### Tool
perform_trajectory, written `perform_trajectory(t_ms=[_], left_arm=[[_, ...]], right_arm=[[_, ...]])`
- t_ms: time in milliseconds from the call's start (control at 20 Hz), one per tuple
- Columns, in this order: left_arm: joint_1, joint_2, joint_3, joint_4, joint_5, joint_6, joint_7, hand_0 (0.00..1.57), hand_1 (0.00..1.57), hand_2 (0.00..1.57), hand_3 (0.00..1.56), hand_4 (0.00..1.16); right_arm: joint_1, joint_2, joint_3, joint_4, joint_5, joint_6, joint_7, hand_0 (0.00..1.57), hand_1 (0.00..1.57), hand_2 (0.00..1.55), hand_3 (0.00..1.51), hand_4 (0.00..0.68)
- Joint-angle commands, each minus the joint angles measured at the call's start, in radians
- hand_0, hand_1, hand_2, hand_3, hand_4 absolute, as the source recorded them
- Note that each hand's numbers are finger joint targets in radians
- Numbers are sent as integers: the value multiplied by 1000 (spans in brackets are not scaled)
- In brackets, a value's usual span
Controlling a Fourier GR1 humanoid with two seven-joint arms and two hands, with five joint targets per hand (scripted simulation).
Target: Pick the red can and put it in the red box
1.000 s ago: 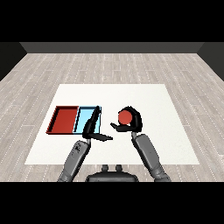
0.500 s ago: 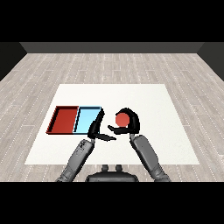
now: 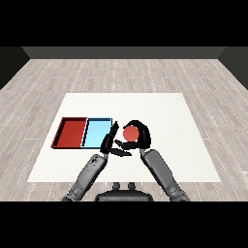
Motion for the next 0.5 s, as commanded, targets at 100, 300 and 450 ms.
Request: perform_trajectory(t_ms=[100, 300, 450], left_arm=[[-19, 0, -35, -76, 28, 31, 76, 0, 0, 0, 0, 0], [-5, 0, -102, 24, 73, 65, -29, 0, 0, 0, 0, 0], [8, 0, -57, -27, 45, 8, -4, 0, 0, 0, 0, 0]], right_arm=[[37, 0, 26, 23, -51, 21, -83, 1442, 1442, 1431, 1392, 661], [32, 0, 43, 6, -115, 7, -59, 1482, 1482, 1436, 1400, 644], [-63, 0, 75, 26, -127, -73, -28, 1515, 1515, 1457, 1416, 660]])
